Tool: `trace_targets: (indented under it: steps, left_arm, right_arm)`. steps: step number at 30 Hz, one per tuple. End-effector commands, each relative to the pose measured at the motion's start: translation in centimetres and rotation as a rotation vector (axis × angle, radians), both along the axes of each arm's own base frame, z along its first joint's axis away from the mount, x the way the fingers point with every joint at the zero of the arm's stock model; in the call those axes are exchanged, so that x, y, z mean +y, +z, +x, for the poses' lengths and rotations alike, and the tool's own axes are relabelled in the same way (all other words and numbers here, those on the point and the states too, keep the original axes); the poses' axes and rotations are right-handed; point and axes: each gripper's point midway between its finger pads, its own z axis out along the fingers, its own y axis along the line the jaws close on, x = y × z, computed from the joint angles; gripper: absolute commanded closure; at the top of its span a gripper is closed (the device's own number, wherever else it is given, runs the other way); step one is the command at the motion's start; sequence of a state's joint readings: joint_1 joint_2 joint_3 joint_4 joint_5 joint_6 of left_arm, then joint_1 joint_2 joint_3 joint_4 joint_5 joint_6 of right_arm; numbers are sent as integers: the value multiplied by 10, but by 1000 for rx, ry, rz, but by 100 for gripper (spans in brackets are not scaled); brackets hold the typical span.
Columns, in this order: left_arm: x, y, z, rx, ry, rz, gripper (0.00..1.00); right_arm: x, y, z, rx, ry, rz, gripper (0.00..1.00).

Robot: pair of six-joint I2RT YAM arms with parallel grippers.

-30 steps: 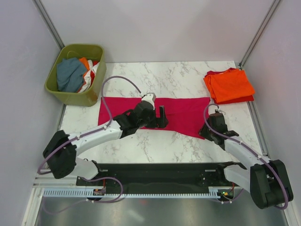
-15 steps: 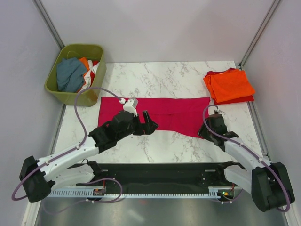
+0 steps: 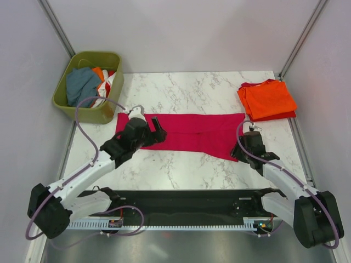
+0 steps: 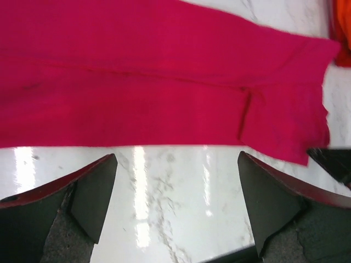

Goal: Fold and stack the t-shirts
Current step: Fold the tshirt

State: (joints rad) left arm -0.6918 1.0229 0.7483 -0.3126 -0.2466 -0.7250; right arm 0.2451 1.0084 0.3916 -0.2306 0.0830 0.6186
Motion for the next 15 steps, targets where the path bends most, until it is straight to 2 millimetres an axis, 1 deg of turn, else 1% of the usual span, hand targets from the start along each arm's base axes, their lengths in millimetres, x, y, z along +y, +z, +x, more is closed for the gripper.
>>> trace_targets:
  steps: [1,3,4,5,6,7,8,9,10,11,12,13,14,15]
  left_arm:
    - [21,15,38,-27,32,39,2]
    - [25,10,47,-19,35,71,6]
    - [28,15,55,-28,49,75,7]
    - [30,16,59,-29,55,82,9]
    - [30,11,64,-10,61,93,10]
    - [35,16,72,-17,83,85,10]
    - [35,16,76,-12,86,82,11]
    - [40,16,86,-3,106,84,11]
    - [42,16,91,-2,113,87,12]
    - [45,14,96,3,115,102,16]
    - [48,15,101,3,124,106,17]
    - [55,12,112,14,150,113,18]
    - [58,9,116,24,156,120,25]
    - [59,16,125,13,160,114,28]
  right_arm:
    - [9,32,25,-75,31,12,49]
    - [9,38,29,-84,39,4,50]
    - [11,46,34,-101,43,5,50]
    - [12,50,37,-108,43,6,50]
    - [12,51,38,-104,47,4,50]
    - [15,58,42,-115,54,15,50]
    - [16,59,43,-112,58,16,51]
    - [18,61,45,-110,64,24,51]
    - [19,62,47,-112,64,24,51]
    - [20,62,49,-111,64,28,52]
    - [20,62,50,-108,67,26,53]
    - [21,63,53,-105,70,26,55]
    - [22,62,54,-103,71,23,57]
    - [21,58,56,-87,74,13,59]
